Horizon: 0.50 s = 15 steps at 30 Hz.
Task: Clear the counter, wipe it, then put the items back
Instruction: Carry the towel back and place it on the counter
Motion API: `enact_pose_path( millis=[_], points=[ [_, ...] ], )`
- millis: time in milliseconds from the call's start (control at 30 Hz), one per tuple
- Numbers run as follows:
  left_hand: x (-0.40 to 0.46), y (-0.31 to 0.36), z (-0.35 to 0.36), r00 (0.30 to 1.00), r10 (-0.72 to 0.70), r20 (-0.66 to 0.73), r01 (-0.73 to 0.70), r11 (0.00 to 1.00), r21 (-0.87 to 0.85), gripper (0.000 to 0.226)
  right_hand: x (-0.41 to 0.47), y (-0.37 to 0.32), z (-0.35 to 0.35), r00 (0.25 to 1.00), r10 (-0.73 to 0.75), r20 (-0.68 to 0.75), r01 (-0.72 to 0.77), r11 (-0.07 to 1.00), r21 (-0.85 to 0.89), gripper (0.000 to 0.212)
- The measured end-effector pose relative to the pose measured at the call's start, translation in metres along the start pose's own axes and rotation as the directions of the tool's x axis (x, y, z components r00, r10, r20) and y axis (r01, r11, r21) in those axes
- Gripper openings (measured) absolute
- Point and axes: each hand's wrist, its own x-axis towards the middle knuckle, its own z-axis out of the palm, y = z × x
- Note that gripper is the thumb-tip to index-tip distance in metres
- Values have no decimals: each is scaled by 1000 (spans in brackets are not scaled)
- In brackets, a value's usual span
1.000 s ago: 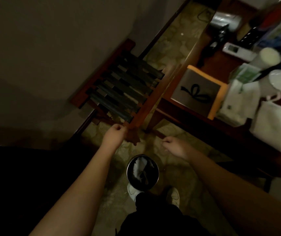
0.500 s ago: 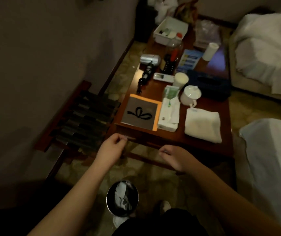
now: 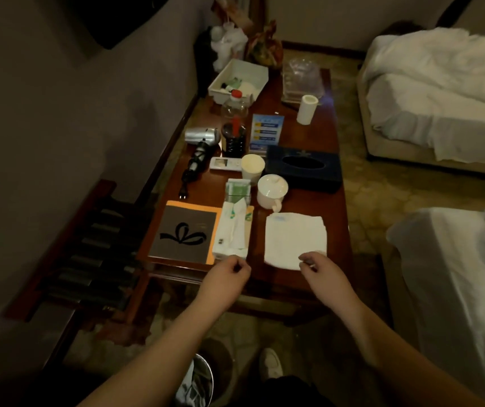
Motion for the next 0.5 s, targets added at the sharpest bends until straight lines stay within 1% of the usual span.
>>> enact_pose_path(
  millis=[67, 100, 200, 300, 333, 400, 500],
  points=[
    [25, 16, 26, 999, -27, 25, 26, 999, 33, 10, 26, 16, -7, 997, 4, -80, -4, 1000, -5, 30],
    [38, 23, 37, 999, -43, 27, 42, 998, 44, 12, 39, 24, -9, 994, 5, -110, -7, 1000, -19, 33],
    [75, 36, 64, 993, -119, 21, 117, 991, 68, 29, 69, 42, -13, 989, 26, -146, -37, 996, -77, 42],
    [103, 32, 84, 978, -210, -4, 209, 972, 108, 43, 91, 56, -15, 991, 77, -112, -92, 986, -138, 56],
    [109, 30, 88, 972, -234, -23, 235, 965, 119, 44, 96, 59, -14, 990, 108, -91, -120, 984, -132, 61],
    [120, 27, 97, 954, -296, -55, 300, 950, 88, 46, 105, 66, -12, 986, 161, -41, -164, 982, -96, 66],
    [131, 26, 106, 925, -374, -69, 377, 925, 37, 55, 114, 72, -9, 983, 182, 6, -182, 982, -55, 68]
  ],
)
